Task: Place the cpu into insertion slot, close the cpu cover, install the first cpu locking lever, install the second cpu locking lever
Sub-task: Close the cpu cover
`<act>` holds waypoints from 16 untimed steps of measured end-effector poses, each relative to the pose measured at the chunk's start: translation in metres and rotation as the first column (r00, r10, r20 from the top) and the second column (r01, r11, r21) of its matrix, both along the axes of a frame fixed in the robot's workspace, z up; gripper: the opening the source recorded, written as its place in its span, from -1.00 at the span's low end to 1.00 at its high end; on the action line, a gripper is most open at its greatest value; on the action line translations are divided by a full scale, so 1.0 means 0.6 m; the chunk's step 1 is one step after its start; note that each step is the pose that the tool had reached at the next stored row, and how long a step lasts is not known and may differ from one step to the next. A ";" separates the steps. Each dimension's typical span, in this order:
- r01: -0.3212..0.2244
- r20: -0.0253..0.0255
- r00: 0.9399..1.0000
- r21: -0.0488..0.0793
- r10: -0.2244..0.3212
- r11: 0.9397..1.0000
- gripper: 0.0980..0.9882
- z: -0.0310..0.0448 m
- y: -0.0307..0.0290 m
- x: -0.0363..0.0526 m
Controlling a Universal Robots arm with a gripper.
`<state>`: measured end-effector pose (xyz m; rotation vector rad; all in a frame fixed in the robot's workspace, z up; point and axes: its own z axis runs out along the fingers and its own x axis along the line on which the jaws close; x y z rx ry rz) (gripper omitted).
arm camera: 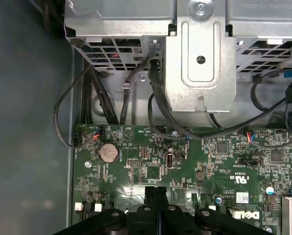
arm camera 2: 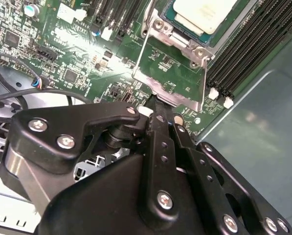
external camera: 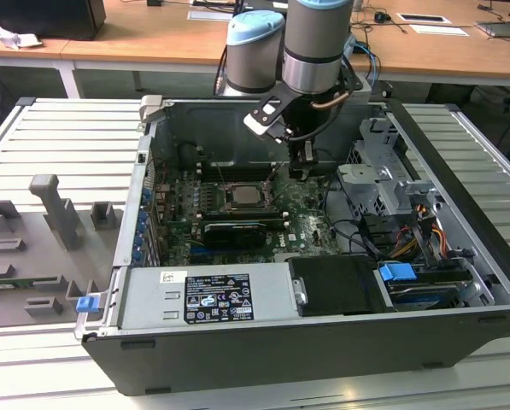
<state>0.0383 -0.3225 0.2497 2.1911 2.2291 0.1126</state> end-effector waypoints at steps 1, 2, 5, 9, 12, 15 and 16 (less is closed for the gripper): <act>0.000 0.000 1.000 0.000 0.000 1.000 -0.98 0.000 0.0000 -0.001; 0.000 0.000 1.000 0.000 0.000 1.000 -0.98 0.000 0.0000 -0.002; 0.000 0.000 1.000 0.000 0.000 1.000 -0.98 0.000 0.0000 -0.010; 0.000 0.000 1.000 0.000 0.000 1.000 -0.98 0.000 0.0000 -0.015; 0.000 0.000 1.000 0.000 0.000 1.000 -0.98 0.000 0.0000 -0.021; 0.000 0.000 1.000 0.000 0.000 1.000 -0.98 0.000 0.0000 -0.026; 0.000 0.000 1.000 0.000 0.000 1.000 -0.98 0.000 0.0000 -0.028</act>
